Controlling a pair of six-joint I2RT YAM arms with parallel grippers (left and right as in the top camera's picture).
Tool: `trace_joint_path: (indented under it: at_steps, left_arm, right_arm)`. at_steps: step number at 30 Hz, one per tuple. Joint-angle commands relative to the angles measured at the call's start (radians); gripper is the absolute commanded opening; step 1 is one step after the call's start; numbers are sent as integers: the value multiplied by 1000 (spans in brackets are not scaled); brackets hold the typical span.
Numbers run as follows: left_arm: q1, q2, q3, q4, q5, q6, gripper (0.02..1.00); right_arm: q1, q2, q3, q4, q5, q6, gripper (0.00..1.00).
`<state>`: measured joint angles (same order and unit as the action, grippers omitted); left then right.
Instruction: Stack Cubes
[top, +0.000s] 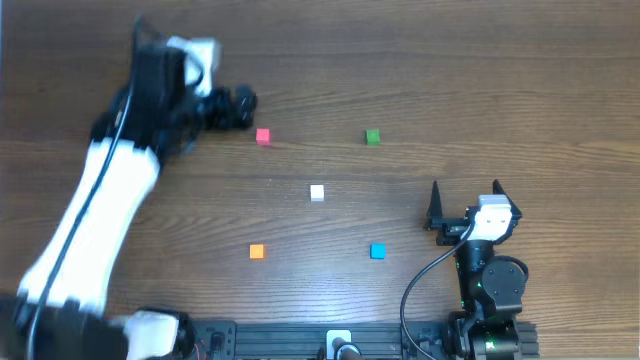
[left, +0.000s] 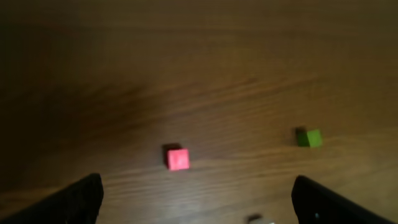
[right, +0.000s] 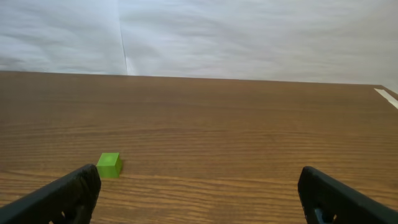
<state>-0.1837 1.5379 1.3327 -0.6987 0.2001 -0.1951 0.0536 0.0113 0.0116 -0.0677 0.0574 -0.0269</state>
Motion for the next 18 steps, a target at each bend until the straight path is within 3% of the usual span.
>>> trace_joint_path:
  at_steps: [1,18]
  left_arm:
    - [-53,236,236,-129,7,-8,978]
    - [-156,522,277,-224,-218,-105,923]
  right_arm:
    - [-4,-5,-6,-3,-8,3,993]
    - [-4,-5,-6,-3,-8,3,993]
